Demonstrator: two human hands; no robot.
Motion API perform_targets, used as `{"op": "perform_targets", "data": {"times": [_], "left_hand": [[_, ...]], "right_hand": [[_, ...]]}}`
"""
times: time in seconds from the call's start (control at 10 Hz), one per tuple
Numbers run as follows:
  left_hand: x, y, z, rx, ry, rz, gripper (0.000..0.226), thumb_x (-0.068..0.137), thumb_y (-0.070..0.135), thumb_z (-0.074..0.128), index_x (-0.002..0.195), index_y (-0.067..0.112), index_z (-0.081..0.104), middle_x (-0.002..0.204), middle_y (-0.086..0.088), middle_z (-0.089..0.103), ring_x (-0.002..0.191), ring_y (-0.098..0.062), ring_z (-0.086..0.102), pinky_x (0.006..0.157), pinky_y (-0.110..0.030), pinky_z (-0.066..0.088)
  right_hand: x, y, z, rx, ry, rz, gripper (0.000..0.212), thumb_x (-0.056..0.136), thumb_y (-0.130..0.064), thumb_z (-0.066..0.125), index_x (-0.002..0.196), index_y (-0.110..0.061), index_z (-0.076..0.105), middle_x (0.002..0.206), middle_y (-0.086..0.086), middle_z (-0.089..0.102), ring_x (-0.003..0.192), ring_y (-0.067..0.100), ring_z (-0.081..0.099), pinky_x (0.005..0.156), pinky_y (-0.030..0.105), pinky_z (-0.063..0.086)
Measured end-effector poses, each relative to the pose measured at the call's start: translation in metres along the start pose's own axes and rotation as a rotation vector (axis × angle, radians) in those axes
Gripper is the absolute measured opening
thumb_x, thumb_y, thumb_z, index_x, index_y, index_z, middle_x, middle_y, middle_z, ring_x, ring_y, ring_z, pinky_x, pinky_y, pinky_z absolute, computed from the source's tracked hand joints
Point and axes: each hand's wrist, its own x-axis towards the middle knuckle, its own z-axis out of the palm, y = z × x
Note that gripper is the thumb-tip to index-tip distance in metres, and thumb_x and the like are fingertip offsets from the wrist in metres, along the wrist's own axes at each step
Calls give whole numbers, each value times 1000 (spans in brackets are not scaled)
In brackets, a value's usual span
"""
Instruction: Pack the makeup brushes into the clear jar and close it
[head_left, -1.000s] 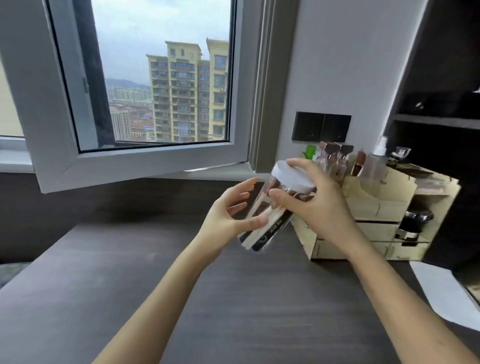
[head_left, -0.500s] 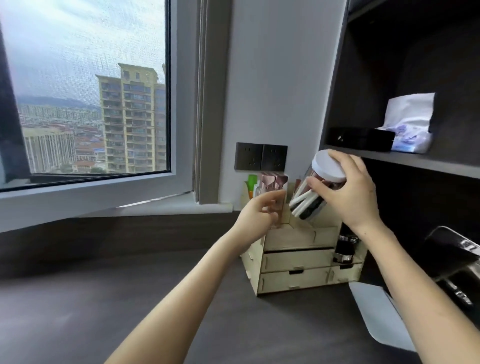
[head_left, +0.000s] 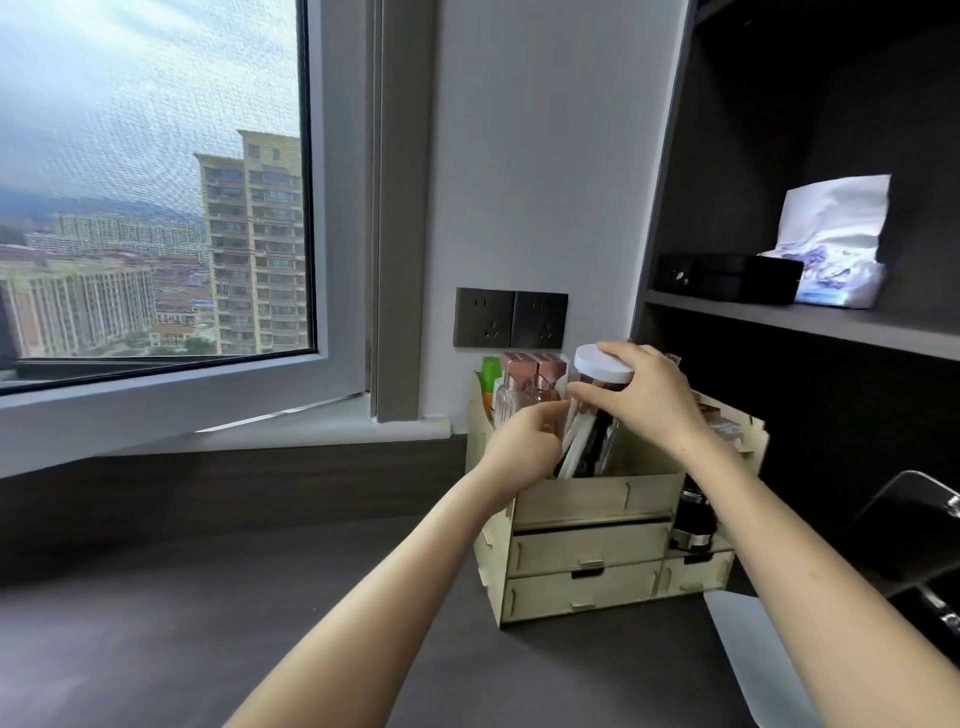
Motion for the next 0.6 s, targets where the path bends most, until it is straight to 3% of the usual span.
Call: {"op": "perform_targets", "data": {"times": [0.1, 0.2, 0.4, 0.5, 0.6], "left_hand": [[7, -6, 1, 52, -12, -33, 63, 81, -10, 39, 137, 17, 51, 128, -8, 62, 110, -19, 54, 91, -34, 48], [10, -11, 1, 54, -39, -59, 62, 81, -11, 40, 136, 16, 52, 134, -7, 59, 115, -18, 51, 88, -29, 41], [5, -10, -3, 3, -11, -48, 61, 82, -14, 39, 137, 10, 50, 136, -9, 58, 123, -20, 52, 87, -23, 45], [-6, -12, -16, -1, 55, -15, 60, 83, -13, 38, 134, 14, 54, 132, -5, 60, 113, -14, 54, 67, -11, 46], [-25, -14, -42, -35, 210, 41, 53, 85, -13, 40, 123, 18, 61, 126, -2, 62, 110, -13, 55, 65, -10, 46]], "right_hand": [[9, 2, 10, -37, -65, 26, 70, 71, -52, 73, 129, -15, 58, 129, 9, 61, 115, 26, 56, 86, 28, 39], [9, 7, 18, -68, -100, 44, 65, 75, -56, 67, 126, -16, 60, 125, 8, 65, 105, 23, 58, 80, 26, 38], [0, 8, 13, -224, -121, 50, 69, 82, -65, 50, 134, -20, 51, 134, 10, 54, 118, 30, 53, 92, 38, 44], [-14, -5, 5, -373, 87, -30, 55, 88, -54, 49, 129, -17, 55, 127, 9, 57, 112, 31, 57, 84, 38, 47], [-37, -23, -6, -160, 354, -166, 25, 89, -29, 58, 97, -9, 71, 95, 9, 70, 86, 27, 65, 71, 33, 49]]}}
